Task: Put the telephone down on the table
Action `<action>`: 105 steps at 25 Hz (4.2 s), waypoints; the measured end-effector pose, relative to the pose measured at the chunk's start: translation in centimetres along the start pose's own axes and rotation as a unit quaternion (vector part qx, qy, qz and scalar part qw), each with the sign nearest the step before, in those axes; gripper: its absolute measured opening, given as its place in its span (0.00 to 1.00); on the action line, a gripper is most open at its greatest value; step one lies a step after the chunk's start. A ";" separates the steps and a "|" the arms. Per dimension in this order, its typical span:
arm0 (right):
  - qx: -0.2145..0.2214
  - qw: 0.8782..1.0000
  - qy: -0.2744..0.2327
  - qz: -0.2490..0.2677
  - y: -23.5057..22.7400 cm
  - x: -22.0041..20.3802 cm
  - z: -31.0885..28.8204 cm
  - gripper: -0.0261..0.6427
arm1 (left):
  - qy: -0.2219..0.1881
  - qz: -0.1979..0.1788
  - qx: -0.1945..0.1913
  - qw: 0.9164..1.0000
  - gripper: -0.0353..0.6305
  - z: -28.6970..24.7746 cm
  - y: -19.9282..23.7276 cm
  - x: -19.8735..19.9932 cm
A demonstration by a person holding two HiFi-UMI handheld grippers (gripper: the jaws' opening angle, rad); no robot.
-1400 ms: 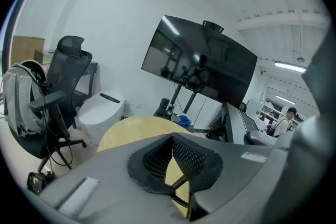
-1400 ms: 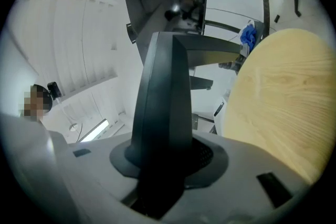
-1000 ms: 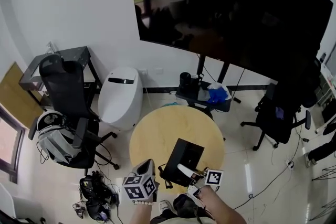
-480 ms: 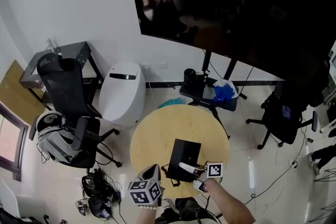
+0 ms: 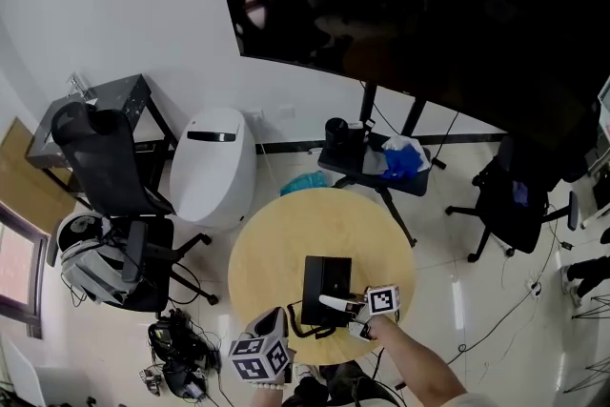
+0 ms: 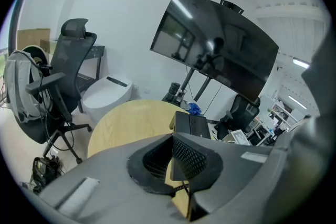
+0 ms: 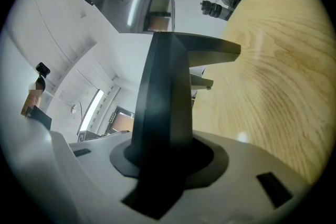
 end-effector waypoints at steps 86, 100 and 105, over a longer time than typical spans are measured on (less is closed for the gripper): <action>-0.334 0.901 0.151 0.232 -5.4 1.8 2.5 0.74 | 0.059 -0.006 -0.038 0.998 0.04 -4.4 -1.7 -1.1; -0.399 0.891 0.020 0.216 -0.1 1.0 8.5 0.74 | 0.045 -0.043 -0.055 0.997 0.04 -2.7 -1.0 -0.9; -0.411 0.889 -0.073 0.191 4.6 -0.8 11.3 0.64 | 0.035 -0.047 -0.080 0.995 0.04 -1.2 -1.6 -1.7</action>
Point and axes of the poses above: the fingertips, and each gripper's own axes: z backward along the fingers, y to its left, x out of its top, the point moved 7 cm from there along z, backward along the fingers, and after that the axes turned 5 degrees about -x, right-handed, at the moved point
